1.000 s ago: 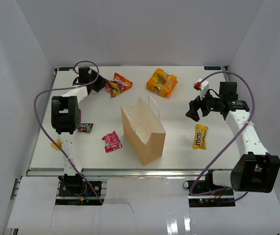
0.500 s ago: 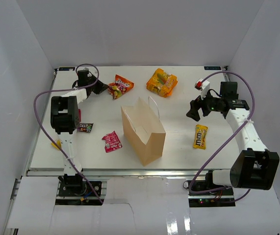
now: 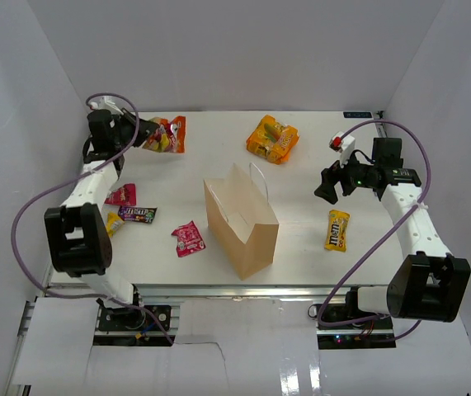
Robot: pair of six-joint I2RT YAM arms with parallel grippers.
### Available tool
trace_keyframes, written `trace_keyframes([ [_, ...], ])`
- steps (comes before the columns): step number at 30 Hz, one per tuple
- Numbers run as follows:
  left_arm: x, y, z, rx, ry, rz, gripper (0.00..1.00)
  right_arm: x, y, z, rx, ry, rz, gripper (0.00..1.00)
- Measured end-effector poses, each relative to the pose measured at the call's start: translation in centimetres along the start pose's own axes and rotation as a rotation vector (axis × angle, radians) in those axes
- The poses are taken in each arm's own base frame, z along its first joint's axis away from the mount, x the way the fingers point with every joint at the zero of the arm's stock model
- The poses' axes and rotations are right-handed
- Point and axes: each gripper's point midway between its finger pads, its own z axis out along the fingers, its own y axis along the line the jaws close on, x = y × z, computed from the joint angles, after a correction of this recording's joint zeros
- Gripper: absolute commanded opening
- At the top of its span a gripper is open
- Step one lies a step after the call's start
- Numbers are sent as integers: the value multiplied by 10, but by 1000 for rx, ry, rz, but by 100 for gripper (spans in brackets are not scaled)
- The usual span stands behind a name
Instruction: Place the snacks into the paper bag
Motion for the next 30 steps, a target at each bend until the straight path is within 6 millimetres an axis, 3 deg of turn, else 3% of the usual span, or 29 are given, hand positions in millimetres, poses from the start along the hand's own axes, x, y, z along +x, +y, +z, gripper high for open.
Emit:
trace_keyframes([
  [6, -41, -82, -69, 149, -162, 121, 0, -2, 0, -1, -1, -6, -3, 93],
  [15, -55, -146, -136, 272, -251, 223, 0, -9, 0, -3, -7, -24, -13, 93],
  [20, -50, -190, -183, 392, -273, 277, 0, -10, 1, -3, -8, -27, -15, 93],
  [24, -32, -221, -216, 508, -244, 346, 0, -11, 0, -3, -8, -28, -16, 93],
  [30, -1, -243, -243, 640, -163, 448, 0, -10, 0, -3, -7, -27, -15, 93],
])
